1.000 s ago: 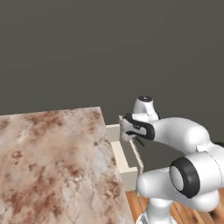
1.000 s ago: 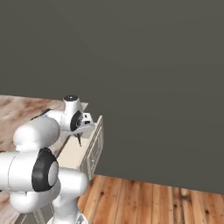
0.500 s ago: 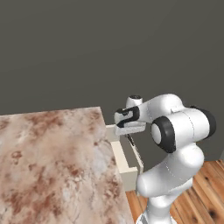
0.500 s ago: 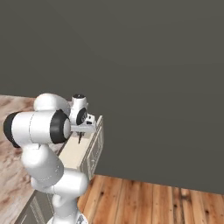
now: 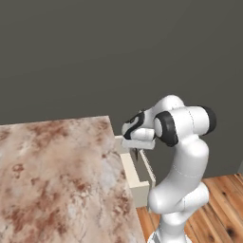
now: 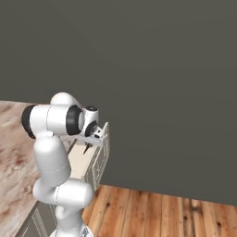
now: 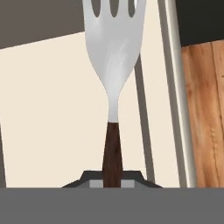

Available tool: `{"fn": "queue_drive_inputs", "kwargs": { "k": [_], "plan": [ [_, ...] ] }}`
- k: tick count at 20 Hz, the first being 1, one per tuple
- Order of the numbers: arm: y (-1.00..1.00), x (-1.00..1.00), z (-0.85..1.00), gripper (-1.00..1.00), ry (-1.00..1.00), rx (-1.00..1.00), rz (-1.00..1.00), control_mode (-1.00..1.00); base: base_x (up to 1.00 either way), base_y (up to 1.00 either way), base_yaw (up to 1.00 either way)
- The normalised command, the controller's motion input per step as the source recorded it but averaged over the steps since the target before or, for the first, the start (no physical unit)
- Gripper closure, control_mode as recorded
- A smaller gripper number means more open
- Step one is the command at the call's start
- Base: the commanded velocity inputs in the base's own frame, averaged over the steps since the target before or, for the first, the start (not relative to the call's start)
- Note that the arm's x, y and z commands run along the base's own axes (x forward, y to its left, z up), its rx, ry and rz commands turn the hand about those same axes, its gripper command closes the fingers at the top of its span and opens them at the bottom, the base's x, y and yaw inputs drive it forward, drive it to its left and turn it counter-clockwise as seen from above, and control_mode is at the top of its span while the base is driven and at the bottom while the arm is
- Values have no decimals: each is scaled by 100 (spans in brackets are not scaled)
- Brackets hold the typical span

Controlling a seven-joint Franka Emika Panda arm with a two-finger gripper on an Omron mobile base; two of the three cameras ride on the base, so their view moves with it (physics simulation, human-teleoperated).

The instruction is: Organize the utensils by type. Pick up the wooden spoons from the counter and place them in the open cabinet. Then pick up the metallic utensils from the counter and place them in the open drawer.

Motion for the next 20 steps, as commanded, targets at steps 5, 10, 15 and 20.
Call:
{"fn": "queue_drive_inputs", "kwargs": {
  "k": [5, 10, 15, 20],
  "plan": [
    [12, 19, -43, 100, 0, 4, -23, -100, 0, 0, 0],
    [10, 19, -39, 100, 0, 0, -19, -100, 0, 0, 0],
    [0, 8, -37, 100, 0, 0, -12, -100, 0, 0, 0],
    [-33, 0, -47, 100, 5, 0, -9, -100, 0, 0, 0]
  ]
}}
